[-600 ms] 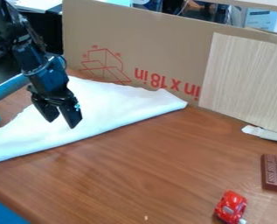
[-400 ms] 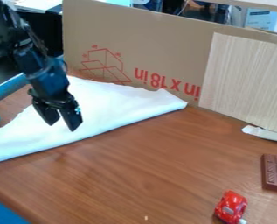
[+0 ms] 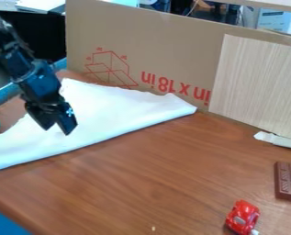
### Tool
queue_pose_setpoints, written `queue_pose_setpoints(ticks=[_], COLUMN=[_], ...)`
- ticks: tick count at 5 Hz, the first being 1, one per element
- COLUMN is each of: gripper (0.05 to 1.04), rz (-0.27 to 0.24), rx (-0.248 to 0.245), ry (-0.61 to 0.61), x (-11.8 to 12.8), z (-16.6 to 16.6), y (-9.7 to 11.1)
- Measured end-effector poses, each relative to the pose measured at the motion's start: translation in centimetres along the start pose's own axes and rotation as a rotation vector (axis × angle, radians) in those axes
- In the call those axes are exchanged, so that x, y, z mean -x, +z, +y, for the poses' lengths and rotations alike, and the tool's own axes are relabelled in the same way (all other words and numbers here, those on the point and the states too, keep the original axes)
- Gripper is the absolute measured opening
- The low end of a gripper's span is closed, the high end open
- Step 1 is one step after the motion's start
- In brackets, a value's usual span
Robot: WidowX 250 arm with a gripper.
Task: Unfold the cloth from left to righ
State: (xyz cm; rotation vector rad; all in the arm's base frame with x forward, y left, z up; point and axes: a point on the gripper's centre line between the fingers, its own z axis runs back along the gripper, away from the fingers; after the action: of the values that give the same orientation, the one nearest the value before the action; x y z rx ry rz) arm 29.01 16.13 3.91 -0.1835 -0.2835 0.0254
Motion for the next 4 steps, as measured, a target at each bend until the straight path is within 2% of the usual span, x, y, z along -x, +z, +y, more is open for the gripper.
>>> queue_pose_setpoints(ticks=[1, 2, 3, 4], gripper=[1.0, 1.0, 0.999, 0.999], rz=[-0.038, -0.043, -0.089, -0.102], rx=[-0.124, -0.194, -0.223, -0.222], ry=[0.034, 0.045, 0.098, 0.172], x=[-0.7, -1.6, -3.2, -4.7], z=[0.9, 0.8, 1.5, 2.6], y=[1.5, 1.3, 1.8, 1.2])
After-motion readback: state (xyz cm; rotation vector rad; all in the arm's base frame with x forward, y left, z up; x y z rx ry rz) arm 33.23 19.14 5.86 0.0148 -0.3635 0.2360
